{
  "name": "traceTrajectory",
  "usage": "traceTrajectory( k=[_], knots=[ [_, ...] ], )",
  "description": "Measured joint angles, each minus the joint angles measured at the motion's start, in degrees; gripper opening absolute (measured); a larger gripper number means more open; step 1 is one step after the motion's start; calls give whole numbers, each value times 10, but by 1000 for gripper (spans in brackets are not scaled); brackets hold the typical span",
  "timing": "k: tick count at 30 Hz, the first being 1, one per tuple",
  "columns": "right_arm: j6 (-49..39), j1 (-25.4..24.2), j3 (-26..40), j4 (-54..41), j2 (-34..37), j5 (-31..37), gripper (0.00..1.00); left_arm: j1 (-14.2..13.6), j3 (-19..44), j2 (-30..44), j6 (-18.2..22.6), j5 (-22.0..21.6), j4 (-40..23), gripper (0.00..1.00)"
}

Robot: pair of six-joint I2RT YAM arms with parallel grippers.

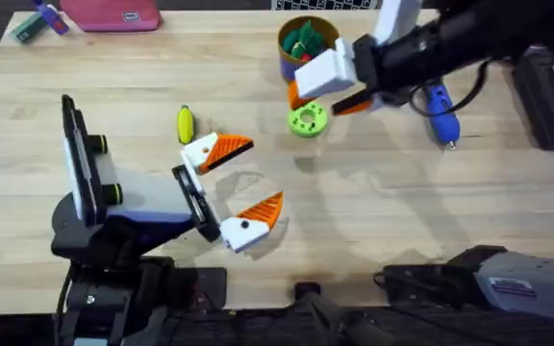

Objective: Pick up the gripper from the table and insert it into the empty holder that is missing its gripper. Then pick up a screw, insert it into the mounting hole, and use the screwdriver to tighten it. Finally, clean up the table by picking up the vegetable and placing it into the bucket.

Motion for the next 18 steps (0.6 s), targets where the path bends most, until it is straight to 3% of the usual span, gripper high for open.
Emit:
traceTrajectory(
  k=[6,10,18],
  knots=[
    [-38,17,72,-85,30,162,951,0,0,0,0,0,0,985],
    [-44,42,113,-127,80,244,885,0,0,0,0,0,0,985],
    [-27,79,152,-130,175,324,751,0,0,0,0,0,0,985]
  ],
)
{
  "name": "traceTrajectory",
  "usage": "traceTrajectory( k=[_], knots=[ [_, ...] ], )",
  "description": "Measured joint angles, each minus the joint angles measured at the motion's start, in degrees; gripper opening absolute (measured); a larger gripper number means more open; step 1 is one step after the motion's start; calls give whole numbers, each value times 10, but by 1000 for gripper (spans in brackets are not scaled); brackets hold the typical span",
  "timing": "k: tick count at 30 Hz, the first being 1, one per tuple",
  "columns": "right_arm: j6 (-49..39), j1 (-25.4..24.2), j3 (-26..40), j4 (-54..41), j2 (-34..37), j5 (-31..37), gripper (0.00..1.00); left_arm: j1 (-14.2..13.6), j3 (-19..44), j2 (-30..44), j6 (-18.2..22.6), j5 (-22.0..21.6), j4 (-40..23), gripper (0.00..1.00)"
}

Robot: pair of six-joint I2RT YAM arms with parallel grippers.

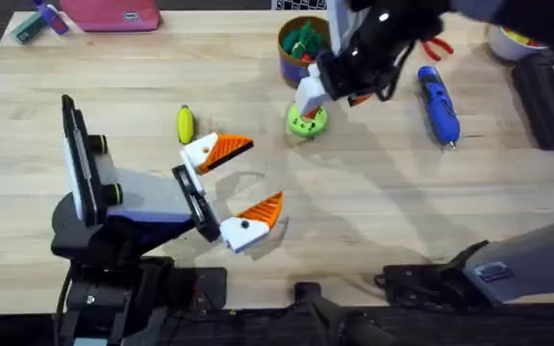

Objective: Pick up the gripper from the table and insert it into the empty holder that is missing its gripper. Then pick up a screw, insert it into the mounting hole, and use the screwdriver to tighten it. Finally, clean up the table by picking up the vegetable and placing it into the bucket.

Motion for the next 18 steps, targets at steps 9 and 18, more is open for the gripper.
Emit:
traceTrajectory(
  k=[9,18],
  knots=[
    [27,4,0,37,73,22,565,0,0,0,0,0,0,986],
    [40,24,0,53,113,31,490,0,0,0,0,0,0,985]
  ],
)
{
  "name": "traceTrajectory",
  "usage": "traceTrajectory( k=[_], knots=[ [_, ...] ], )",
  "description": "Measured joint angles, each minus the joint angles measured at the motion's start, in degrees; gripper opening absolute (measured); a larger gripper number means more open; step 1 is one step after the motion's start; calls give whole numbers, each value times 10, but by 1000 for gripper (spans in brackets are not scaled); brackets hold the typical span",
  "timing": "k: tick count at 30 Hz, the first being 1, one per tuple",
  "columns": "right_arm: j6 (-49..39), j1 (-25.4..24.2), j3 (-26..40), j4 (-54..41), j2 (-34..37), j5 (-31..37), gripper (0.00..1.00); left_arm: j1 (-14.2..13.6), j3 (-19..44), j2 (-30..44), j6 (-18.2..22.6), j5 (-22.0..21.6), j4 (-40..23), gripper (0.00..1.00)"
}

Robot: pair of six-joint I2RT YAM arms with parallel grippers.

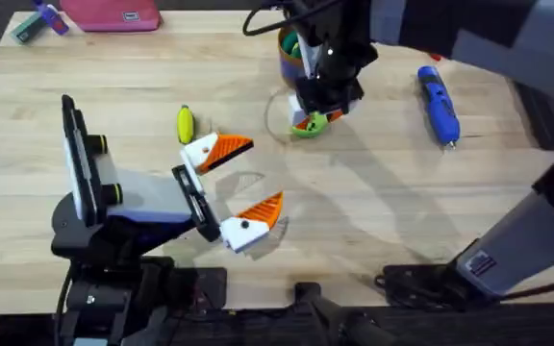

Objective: Pick up the gripper from the table and insert it into the empty holder that is missing its gripper. Then pick up a screw, insert it into the mounting hole, and use the screwdriver to tighten it. Finally, clean up the table by picking up the vegetable and placing it into the bucket.

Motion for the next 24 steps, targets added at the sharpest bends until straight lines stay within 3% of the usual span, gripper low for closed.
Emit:
traceTrajectory(
  k=[19,24],
  knots=[
    [15,0,0,26,42,19,358,0,0,0,0,0,0,985],
    [16,0,3,33,51,18,210,0,0,0,0,0,0,985]
  ],
)
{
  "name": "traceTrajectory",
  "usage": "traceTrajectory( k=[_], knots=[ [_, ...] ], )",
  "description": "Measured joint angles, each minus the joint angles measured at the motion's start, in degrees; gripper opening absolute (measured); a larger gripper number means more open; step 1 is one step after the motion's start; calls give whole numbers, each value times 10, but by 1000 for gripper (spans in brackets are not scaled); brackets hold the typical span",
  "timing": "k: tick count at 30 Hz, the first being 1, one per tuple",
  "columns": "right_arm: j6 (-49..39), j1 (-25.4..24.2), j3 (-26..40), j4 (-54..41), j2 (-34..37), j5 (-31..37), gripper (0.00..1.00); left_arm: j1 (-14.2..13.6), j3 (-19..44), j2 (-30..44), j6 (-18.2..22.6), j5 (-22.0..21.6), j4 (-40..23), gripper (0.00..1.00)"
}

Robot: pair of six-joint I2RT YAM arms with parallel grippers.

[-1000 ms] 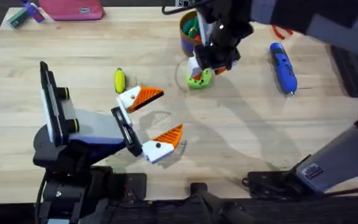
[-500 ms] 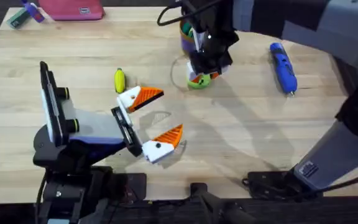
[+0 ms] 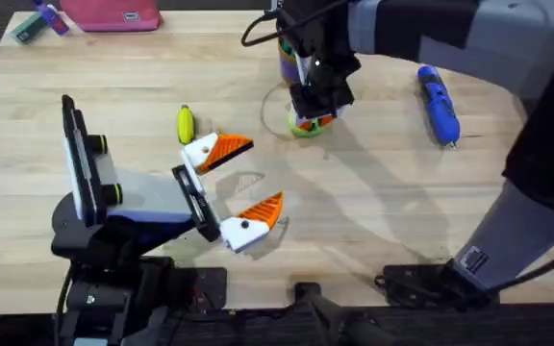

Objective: Pick up the gripper from the table and insert it into the empty holder that is missing its gripper. Then pick up a screw, insert it into the mounting hole, and use the screwdriver to tighten it. Finally, clean up the table by picking up the vegetable and placing it into the bucket.

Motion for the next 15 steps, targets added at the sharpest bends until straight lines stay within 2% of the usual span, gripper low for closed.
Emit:
traceTrajectory(
  k=[4,15],
  knots=[
    [2,0,0,7,0,1,17,0,0,0,0,0,0,985],
    [2,0,0,4,-1,1,6,0,0,0,0,0,0,985]
  ],
)
